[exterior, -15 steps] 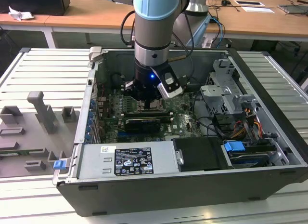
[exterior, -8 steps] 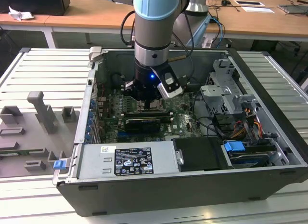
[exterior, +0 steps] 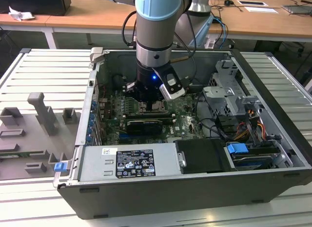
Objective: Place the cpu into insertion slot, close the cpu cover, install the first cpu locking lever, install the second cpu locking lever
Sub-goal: 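Install the second cpu locking lever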
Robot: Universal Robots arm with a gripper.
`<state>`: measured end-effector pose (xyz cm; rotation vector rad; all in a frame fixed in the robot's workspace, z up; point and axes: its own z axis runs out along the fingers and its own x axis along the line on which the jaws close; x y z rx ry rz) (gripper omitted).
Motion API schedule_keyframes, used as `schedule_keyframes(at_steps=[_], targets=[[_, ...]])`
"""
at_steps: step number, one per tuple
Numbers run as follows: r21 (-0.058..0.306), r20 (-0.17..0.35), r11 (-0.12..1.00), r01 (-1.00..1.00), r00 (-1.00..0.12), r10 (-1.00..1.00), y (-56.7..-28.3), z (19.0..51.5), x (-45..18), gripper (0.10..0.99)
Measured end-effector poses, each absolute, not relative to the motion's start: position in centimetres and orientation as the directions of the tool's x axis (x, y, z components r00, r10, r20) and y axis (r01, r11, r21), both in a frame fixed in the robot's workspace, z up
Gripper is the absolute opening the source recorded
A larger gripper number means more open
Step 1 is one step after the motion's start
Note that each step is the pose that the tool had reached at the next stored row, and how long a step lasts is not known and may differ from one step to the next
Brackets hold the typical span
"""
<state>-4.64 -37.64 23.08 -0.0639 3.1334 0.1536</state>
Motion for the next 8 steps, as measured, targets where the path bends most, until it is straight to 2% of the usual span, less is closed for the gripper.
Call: schedule_keyframes(at_steps=[8], targets=[[0.098, -0.006, 0.994, -0.041, -0.999, -0.040, -37.64, 23.06, -4.64, 0.106]])
